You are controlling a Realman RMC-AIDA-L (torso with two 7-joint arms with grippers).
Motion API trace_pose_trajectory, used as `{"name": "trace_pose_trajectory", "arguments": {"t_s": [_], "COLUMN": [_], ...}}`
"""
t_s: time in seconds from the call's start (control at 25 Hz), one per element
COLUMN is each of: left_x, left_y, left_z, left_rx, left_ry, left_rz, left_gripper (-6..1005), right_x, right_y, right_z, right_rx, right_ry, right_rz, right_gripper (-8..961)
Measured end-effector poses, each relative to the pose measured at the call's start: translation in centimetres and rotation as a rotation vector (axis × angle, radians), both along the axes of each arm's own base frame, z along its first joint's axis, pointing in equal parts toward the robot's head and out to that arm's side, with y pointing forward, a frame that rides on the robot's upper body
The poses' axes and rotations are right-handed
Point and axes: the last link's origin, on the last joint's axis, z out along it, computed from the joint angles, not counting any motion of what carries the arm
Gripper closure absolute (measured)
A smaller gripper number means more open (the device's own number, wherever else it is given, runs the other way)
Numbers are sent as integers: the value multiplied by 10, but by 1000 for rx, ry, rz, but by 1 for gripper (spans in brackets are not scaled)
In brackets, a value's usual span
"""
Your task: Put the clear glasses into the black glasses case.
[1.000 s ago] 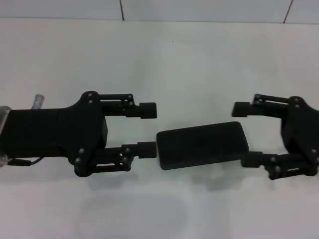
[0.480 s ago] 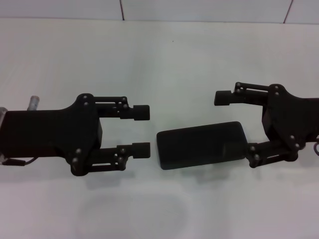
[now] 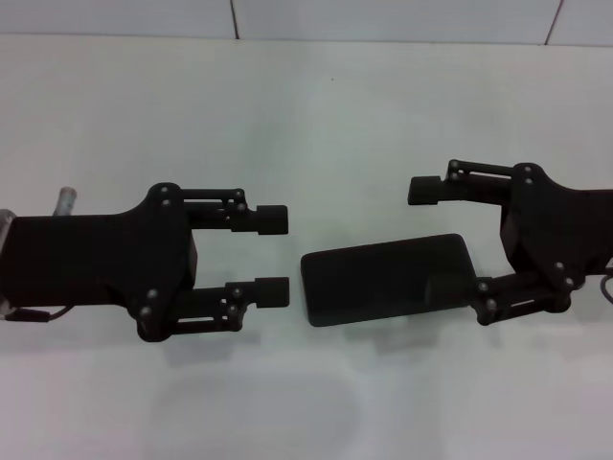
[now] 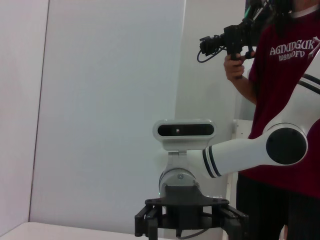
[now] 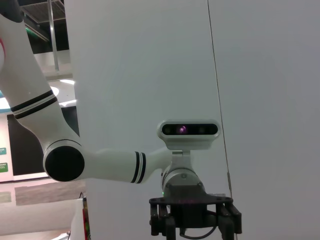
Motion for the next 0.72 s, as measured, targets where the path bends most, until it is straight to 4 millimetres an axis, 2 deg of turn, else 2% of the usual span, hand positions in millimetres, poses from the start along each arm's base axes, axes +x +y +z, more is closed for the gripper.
{"name": "trace_pose_trajectory", "arguments": {"t_s": [0.72], "left_x": [-2], "left_y": [-3], "left_z": [-3], "left_rx": [-3], "left_ry": [-6], "left_rz": [11], "left_gripper": [409], "right_x": [3], "right_y": [-6], "right_z": [-2], "right_rx": [-24], "right_ry": [15], "right_rz": [-7], "right_gripper": [76]}}
